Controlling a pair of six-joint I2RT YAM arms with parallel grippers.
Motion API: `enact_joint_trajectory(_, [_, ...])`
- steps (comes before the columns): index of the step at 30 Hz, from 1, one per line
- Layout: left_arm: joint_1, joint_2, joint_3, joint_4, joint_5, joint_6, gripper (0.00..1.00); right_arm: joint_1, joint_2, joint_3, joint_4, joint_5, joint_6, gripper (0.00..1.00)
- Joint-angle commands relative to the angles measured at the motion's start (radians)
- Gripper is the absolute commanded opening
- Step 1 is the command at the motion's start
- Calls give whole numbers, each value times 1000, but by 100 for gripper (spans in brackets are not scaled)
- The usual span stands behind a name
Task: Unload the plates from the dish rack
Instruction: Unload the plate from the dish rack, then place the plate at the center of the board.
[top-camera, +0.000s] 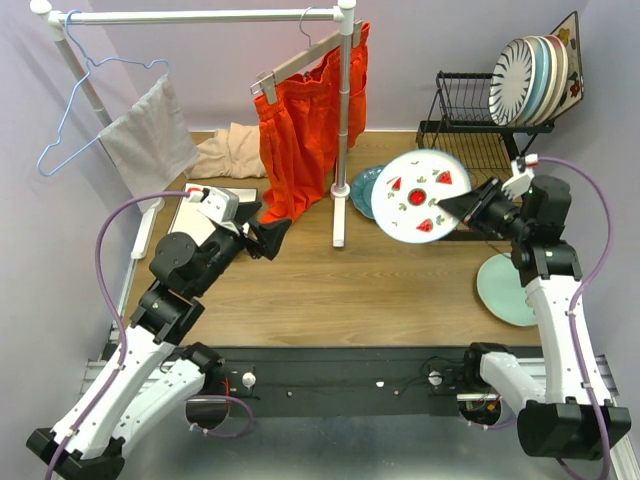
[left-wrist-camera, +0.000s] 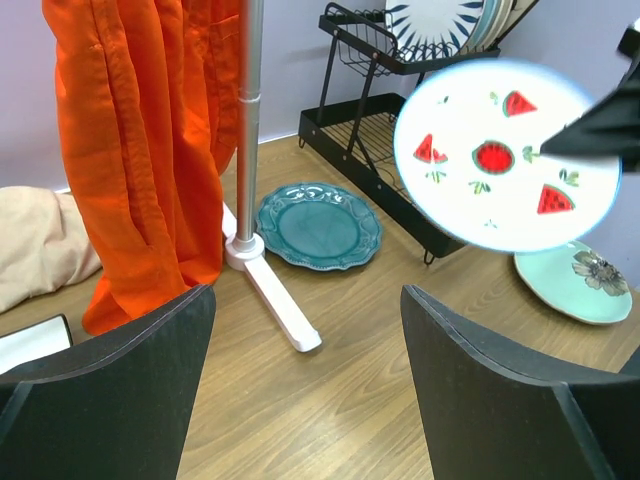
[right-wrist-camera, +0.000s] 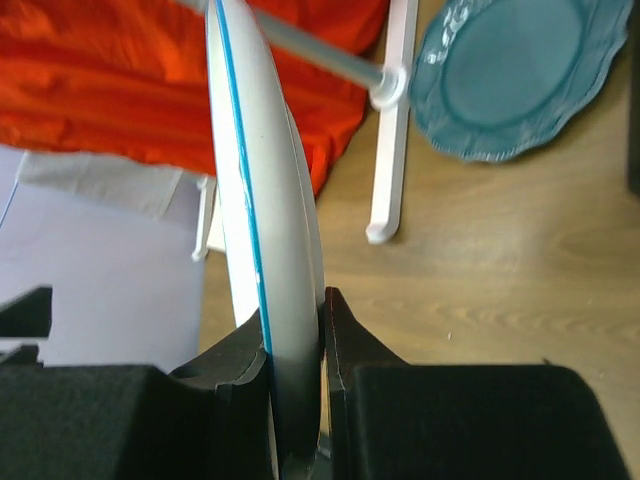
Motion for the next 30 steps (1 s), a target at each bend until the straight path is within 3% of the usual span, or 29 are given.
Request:
enact_joint_trajectory(1, [2, -24, -1, 4, 19, -1, 84, 10, -90, -81, 32, -152, 63, 1])
enact_joint_trajectory(7, [2, -19, 2, 4, 20, 2, 84, 42, -185, -292, 19, -156, 157, 1])
enact_joint_trajectory(14, [2, -10, 2, 5, 31, -1, 84, 75, -220, -404, -25, -158, 168, 1])
enact_joint_trajectory(20, [2, -16, 0, 7, 20, 0, 84, 185, -161, -432, -149, -20, 154, 1])
enact_joint_trajectory(30, [2, -21, 0, 2, 13, 1, 84, 187, -208, -526, -155, 199, 324, 1])
